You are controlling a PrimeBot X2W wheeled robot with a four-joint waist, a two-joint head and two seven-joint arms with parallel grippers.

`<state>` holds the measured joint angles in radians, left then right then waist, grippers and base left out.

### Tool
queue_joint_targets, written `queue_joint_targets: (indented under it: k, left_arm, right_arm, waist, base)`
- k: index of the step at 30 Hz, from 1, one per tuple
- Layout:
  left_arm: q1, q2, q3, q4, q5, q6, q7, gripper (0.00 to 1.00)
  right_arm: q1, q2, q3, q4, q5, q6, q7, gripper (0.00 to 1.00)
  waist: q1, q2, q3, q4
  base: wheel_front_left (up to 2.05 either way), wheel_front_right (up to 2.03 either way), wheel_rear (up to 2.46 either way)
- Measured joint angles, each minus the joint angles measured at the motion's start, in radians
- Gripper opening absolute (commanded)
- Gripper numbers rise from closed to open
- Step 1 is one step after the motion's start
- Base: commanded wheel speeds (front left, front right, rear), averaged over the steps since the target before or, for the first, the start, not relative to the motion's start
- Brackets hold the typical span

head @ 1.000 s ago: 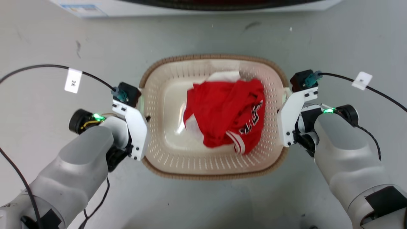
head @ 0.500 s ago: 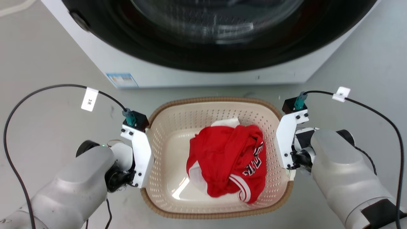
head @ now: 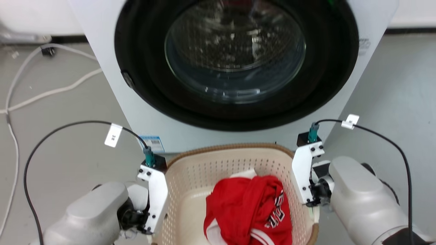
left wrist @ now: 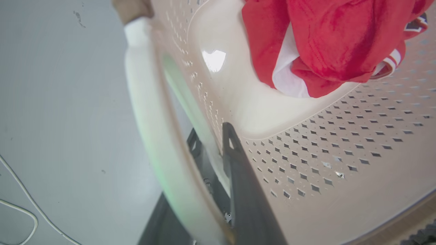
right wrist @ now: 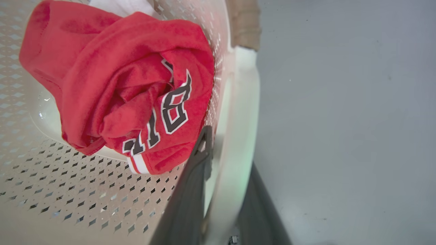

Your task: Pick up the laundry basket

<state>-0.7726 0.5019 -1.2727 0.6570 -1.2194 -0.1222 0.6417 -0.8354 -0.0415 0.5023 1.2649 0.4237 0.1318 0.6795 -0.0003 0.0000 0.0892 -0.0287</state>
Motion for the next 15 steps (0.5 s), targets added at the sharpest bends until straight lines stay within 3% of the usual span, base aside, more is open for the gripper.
queue_joint_targets:
  k: [15]
  left_arm:
    - [0.049, 0.005, -0.003, -0.029, 0.000, 0.000, 0.118, 0.00]
  right_arm:
    - [0.075, 0.000, 0.042, -0.006, 0.070, 0.000, 0.085, 0.00]
  waist:
    - [0.0000, 0.0000, -0.130, 0.001]
  base:
    - [0.00, 0.00, 0.00]
